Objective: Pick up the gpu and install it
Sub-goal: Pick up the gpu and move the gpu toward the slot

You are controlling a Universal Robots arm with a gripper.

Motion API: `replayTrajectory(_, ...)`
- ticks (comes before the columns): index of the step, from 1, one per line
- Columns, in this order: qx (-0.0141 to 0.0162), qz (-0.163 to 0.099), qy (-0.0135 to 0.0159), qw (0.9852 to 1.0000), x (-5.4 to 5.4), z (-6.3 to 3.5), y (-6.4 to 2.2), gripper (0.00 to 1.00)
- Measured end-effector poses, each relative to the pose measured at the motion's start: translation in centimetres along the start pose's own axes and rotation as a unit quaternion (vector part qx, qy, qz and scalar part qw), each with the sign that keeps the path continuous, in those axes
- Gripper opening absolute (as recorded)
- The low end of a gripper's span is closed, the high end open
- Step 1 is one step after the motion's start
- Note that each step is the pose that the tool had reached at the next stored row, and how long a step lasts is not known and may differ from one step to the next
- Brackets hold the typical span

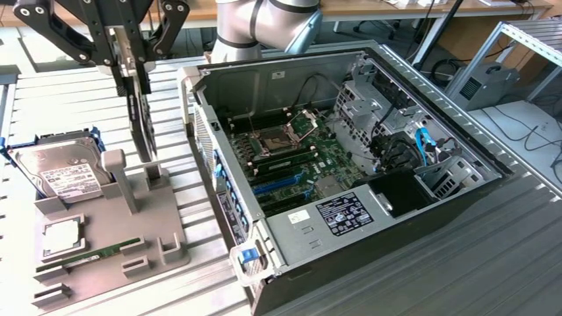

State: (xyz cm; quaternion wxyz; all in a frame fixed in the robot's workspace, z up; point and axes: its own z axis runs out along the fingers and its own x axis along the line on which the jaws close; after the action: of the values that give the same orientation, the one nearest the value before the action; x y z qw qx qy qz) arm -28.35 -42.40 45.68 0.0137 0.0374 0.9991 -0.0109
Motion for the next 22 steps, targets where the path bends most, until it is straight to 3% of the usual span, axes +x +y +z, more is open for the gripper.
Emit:
replayTrajectory(11, 0.0, 0.0, 0.0008, 1.0, -0.7, 0.48, -0.07, 0.27)
replayTrajectory(22, 0.0005, 0.0, 0.0033, 1.0, -2.5, 1.25, 0.08, 0.27)
